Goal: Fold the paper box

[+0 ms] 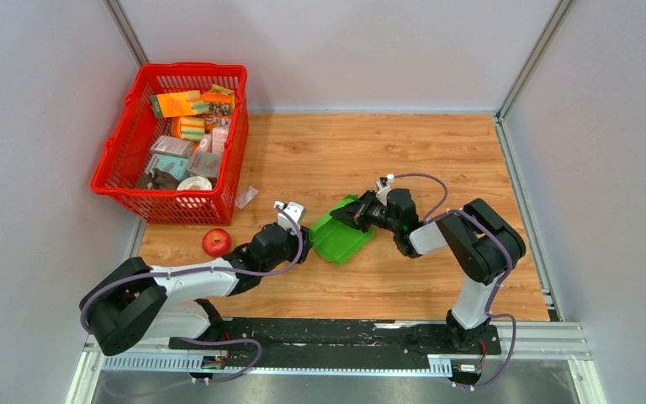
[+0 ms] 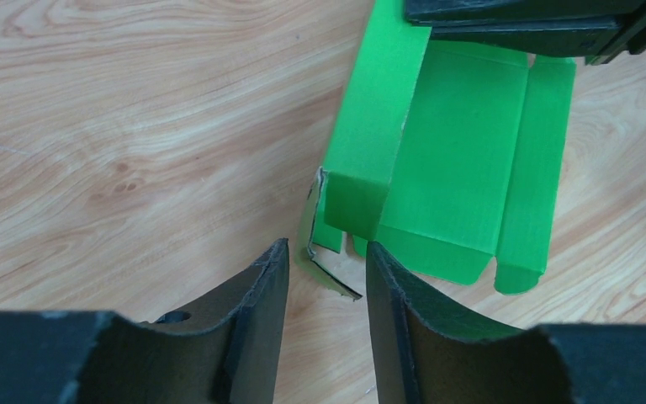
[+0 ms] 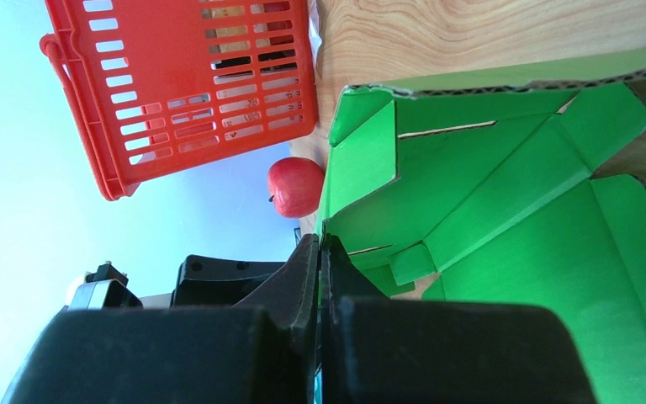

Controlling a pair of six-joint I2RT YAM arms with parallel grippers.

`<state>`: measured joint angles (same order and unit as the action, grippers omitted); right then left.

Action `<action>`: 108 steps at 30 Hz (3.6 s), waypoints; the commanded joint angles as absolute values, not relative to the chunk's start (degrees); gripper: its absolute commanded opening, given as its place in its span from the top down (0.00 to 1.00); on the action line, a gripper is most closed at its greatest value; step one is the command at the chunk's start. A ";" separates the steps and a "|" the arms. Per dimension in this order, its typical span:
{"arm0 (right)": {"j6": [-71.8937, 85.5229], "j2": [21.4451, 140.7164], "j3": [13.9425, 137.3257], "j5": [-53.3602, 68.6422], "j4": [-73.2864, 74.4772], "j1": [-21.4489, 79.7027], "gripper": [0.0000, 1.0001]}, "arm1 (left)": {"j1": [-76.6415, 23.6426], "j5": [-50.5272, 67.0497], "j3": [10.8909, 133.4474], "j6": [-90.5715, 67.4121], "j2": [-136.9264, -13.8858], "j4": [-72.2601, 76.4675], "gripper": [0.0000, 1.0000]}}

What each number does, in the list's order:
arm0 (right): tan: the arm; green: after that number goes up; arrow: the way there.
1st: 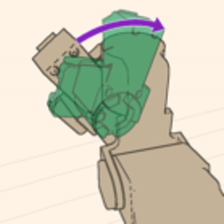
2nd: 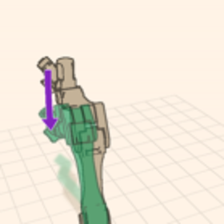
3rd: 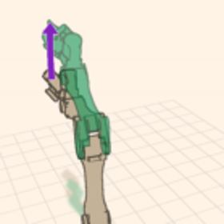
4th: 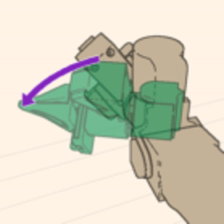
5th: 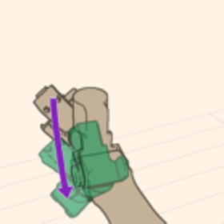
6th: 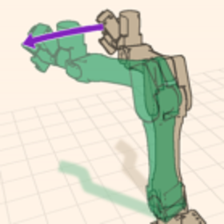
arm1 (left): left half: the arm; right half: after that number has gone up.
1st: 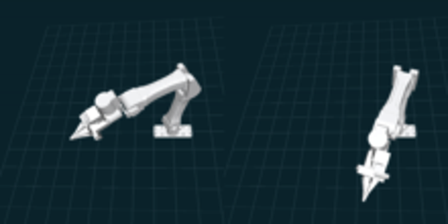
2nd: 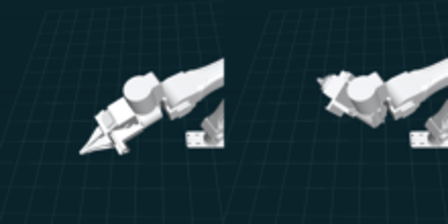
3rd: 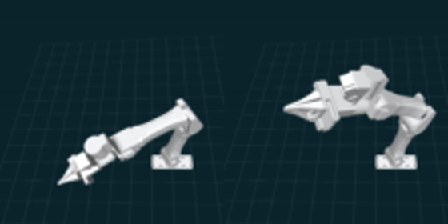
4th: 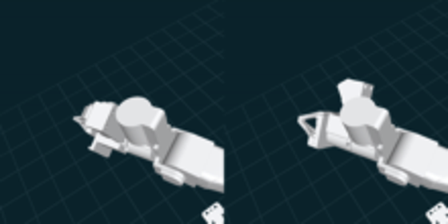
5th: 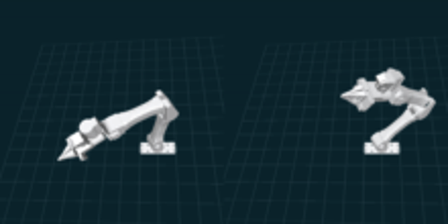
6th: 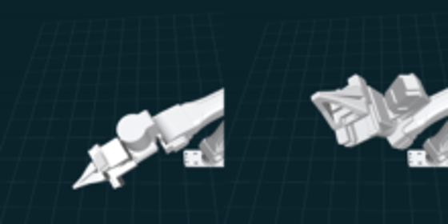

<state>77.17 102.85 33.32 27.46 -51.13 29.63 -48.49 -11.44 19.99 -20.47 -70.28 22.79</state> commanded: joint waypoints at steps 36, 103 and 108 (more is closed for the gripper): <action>80.94 106.26 32.52 30.41 -56.33 28.92 1.00 | -48.69 -13.10 29.97 -16.79 -72.76 16.52 0.49; 39.75 73.24 37.18 8.96 5.91 38.06 0.50 | -57.92 -48.78 41.67 -28.57 -89.57 1.85 1.00; 26.82 65.14 39.10 9.15 16.42 37.44 0.39 | -57.92 -46.59 38.33 -27.16 -86.14 3.07 1.00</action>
